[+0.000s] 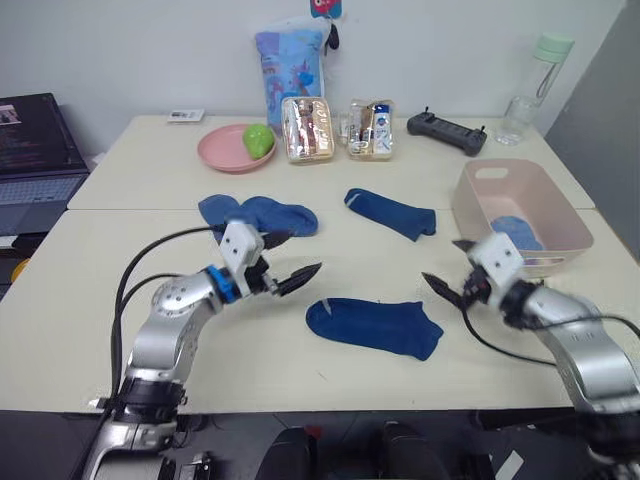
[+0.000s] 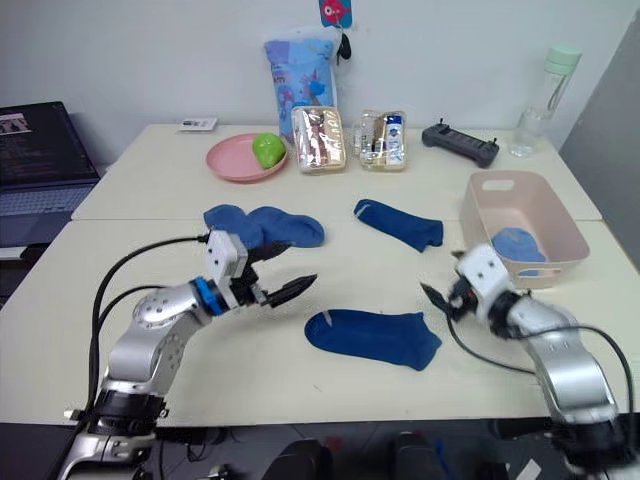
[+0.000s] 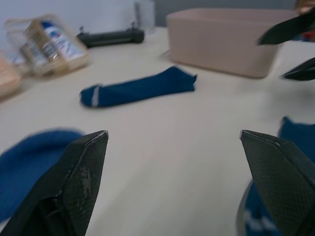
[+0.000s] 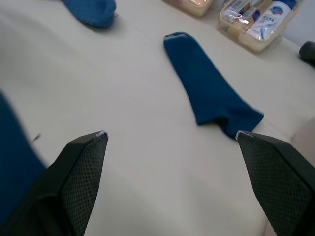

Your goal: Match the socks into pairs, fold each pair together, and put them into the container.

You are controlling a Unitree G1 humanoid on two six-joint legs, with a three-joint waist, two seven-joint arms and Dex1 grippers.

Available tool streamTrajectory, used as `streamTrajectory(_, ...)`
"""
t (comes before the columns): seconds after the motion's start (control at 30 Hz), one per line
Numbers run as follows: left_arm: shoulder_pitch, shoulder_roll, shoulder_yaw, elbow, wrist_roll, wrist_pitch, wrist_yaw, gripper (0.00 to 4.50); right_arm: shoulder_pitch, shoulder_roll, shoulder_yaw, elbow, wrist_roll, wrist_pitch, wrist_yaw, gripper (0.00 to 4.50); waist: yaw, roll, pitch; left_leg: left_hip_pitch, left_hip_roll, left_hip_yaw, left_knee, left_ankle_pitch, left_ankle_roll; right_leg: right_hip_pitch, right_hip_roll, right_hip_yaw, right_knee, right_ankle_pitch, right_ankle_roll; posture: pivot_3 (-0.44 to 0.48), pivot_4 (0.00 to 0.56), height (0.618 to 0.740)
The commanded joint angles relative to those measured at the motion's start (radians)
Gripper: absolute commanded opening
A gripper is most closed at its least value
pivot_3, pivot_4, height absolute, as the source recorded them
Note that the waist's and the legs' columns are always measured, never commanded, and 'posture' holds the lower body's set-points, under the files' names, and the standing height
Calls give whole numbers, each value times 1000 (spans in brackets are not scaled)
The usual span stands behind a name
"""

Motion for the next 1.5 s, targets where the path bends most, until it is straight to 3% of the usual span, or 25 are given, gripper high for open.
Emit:
streamTrajectory(0.03,-48,-27,-34,-6,15,-9,6,4467,-120,49,54,110,-33,32,-24,4500,0,0,0,0,0,0,0,0,0,0,0,0,0,0,0,0,150,740)
streamTrajectory(0.27,-111,-99,-52,22,28,-27,40,4467,-420,164,140,572,-152,-51,-90,4500,-3,0,0,-3,0,0,1,0,0,-3,0,0,0,0,0,0,150,740)
streamTrajectory(0.53,-58,-106,-55,-29,33,-17,66,4467,-576,231,86,936,-171,-130,-180,4500,-9,0,0,-4,0,0,0,0,0,-4,0,0,0,0,-1,0,150,740)
streamTrajectory(0.63,-58,-107,-52,-31,33,-15,73,4500,-605,247,59,986,-147,-107,-156,3887,-12,0,0,-4,0,0,1,0,0,-3,0,0,1,0,-1,0,150,740)
streamTrajectory(0.8,-62,-112,-57,-30,35,-16,84,4500,-608,255,62,986,-151,-110,-132,2140,-14,0,0,-4,0,0,1,0,0,-4,0,0,0,0,-1,0,150,740)
streamTrajectory(1.0,-64,-107,-54,-14,39,-22,77,4500,-551,253,50,879,-114,-41,-73,36,-19,0,0,-4,0,0,1,0,0,-4,0,0,1,0,-1,0,150,740)
streamTrajectory(1.17,-59,-92,-42,-9,31,-4,68,4500,-453,204,97,619,-103,56,31,36,-19,0,0,-5,0,-1,0,0,0,-4,0,0,0,0,-1,0,150,740)
streamTrajectory(1.33,-38,-48,-1,0,4,30,52,4500,-297,109,131,178,-11,196,170,36,-20,1,0,-5,0,-2,0,0,0,-4,0,-1,0,0,0,0,150,740)
streamTrajectory(1.5,-11,54,-72,100,125,-166,-68,4500,-182,-22,37,-130,142,432,230,36,-18,1,0,-5,0,-2,0,0,0,-4,0,-2,0,0,0,0,150,740)
